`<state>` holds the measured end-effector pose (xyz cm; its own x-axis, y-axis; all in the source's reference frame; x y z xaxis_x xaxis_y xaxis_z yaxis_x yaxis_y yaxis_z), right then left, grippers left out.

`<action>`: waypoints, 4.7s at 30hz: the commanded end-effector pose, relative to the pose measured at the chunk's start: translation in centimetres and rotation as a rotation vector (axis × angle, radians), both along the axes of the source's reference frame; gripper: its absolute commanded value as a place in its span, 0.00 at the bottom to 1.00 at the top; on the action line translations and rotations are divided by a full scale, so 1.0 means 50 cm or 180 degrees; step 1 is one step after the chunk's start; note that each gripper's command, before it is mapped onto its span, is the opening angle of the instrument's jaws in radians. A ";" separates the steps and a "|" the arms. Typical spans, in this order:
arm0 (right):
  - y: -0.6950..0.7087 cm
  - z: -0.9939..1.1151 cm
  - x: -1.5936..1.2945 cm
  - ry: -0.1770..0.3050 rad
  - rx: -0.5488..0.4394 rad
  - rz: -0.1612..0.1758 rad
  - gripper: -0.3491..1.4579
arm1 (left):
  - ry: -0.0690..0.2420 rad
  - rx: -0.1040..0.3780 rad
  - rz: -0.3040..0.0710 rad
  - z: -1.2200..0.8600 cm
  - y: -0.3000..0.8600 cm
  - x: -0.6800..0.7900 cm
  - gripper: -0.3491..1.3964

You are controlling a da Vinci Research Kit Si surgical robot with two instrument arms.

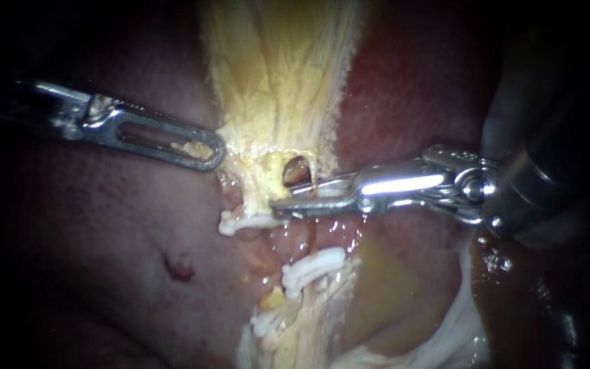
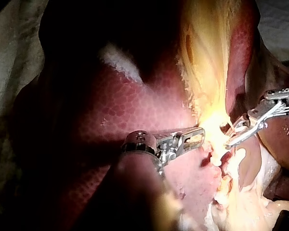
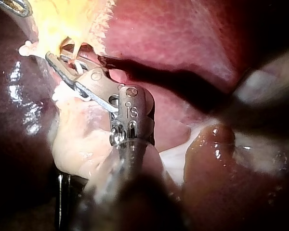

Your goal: Clipping third clip right tube

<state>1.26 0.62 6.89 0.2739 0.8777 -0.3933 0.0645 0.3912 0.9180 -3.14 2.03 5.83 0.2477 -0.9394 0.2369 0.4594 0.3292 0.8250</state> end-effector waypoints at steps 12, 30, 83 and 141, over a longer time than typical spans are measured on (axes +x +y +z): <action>0.0003 0.0001 0.0008 -0.0025 -0.0126 0.0049 0.40 | 0.0003 -0.0002 -0.0003 -0.0002 0.0000 0.0003 0.00; -0.0023 0.0011 0.0023 0.0044 -0.0287 -0.0012 0.47 | 0.0013 -0.0008 -0.0018 -0.0005 0.0006 0.0012 0.00; 0.0009 -0.0049 0.0055 0.0720 -0.0115 0.0028 0.47 | 0.0026 -0.0014 -0.0038 -0.0004 0.0016 0.0019 0.00; 0.0018 -0.0114 0.0035 0.0943 -0.0086 0.0041 0.32 | 0.0027 -0.0015 -0.0039 -0.0005 0.0014 0.0018 0.00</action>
